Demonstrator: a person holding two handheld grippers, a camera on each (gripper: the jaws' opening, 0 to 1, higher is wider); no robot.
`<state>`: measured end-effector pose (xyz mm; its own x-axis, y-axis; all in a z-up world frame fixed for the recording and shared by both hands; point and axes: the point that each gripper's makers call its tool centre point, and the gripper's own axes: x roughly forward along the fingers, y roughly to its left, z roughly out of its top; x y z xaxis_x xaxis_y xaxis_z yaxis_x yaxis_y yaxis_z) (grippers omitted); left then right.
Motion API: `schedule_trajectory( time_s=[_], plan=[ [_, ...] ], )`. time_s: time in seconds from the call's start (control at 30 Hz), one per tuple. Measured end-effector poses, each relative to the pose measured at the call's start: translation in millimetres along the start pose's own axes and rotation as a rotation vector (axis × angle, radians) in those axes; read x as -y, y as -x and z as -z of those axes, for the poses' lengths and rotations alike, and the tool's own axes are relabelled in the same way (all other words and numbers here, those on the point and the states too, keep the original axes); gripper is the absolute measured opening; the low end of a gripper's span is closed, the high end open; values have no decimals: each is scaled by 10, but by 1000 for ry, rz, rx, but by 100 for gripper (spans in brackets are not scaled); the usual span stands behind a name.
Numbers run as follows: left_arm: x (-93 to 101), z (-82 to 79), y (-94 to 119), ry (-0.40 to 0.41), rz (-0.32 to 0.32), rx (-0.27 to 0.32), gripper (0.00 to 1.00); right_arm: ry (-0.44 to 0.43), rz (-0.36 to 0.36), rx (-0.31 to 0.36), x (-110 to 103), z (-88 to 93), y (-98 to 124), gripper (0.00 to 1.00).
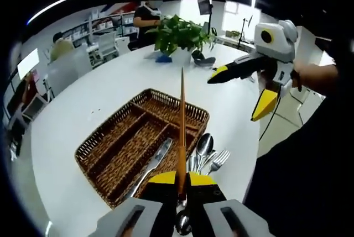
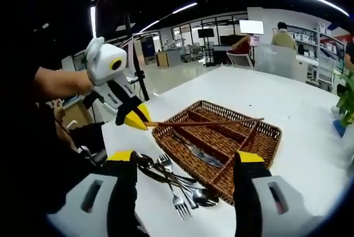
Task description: Arrange the knives, forks, and spoons in their matching storage slots by inserting each utensil handle-first until every utensil is classified and aligned in the correct compartment
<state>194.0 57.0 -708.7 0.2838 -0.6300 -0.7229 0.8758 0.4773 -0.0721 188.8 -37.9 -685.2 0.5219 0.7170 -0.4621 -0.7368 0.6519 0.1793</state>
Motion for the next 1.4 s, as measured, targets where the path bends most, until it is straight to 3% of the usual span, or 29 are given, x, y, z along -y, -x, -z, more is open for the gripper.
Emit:
schedule_trajectory(
  time_s=[0.13, 0.27, 0.33, 0.43, 0.6, 0.83, 0.93, 1.1, 1.4],
  plan=[
    [120, -101, -35, 30, 18, 38, 3, -74, -85, 25, -207, -36, -90, 56],
    [245, -176, -50, 40, 37, 64, 3, -119, -130, 51, -336, -110, -181, 53],
    [268, -195, -52, 43, 37, 68, 3, -287, -181, 98, -395, -186, -208, 47],
    [283, -229, -64, 67, 44, 74, 3, -431, -201, 116, -383, -190, -224, 42],
    [331, -299, -86, 72, 55, 89, 3, -381, -191, 105, -388, -182, -265, 31],
    [359, -386, -109, 73, 50, 107, 3, -476, -183, 102, -347, -187, -287, 19],
    [380, -425, -106, 101, 57, 133, 3, -462, -167, 100, -327, -178, -276, 14],
    [401, -440, -107, 100, 62, 139, 4, -465, -160, 97, -329, -176, -264, 12],
    [433, -426, -135, 154, 95, 149, 4, -383, -114, 80, -343, -189, -255, 10]
  ],
)
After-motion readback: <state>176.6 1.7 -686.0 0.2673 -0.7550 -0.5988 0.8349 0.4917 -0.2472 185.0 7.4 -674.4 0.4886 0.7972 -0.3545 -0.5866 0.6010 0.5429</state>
